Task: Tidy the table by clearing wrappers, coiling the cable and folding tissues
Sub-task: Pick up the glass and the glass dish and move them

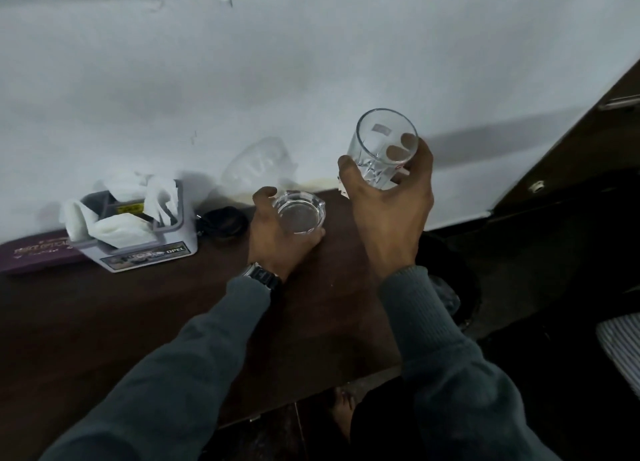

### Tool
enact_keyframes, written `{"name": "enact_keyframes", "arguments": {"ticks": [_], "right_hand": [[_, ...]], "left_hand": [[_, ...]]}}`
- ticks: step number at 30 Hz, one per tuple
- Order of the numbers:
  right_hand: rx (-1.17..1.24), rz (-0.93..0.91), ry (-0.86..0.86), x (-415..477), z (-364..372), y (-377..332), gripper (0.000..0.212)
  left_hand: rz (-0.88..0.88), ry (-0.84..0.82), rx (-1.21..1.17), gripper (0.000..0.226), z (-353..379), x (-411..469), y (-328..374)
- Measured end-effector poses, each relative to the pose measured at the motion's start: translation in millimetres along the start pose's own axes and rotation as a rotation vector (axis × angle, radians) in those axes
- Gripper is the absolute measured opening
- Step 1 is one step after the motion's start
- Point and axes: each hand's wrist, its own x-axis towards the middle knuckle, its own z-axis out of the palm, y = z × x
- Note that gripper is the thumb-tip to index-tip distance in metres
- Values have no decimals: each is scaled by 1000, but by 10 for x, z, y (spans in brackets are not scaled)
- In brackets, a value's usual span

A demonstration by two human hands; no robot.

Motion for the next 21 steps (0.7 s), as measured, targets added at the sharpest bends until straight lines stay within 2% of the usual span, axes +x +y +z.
{"name": "enact_keyframes", "arguments": {"ticks": [4,8,12,16,21], "right_hand": [[-33,-3,-9,-2,47,16,63],[-39,6,-13,-15,84,28,71],[-61,29,-118,7,136,78,73],[-169,33,-298,21,279,155,79],[-265,13,-463,-42,459,265,69]], "left_hand": [[8,-1,5,112,27,-18,-79],[20,-89,22,132,-13,-30,-62],[45,-162,32,144,-225,-68,17],[87,-186,98,131,-598,-228,175],[93,-234,171,106,-1025,-504,202]]}}
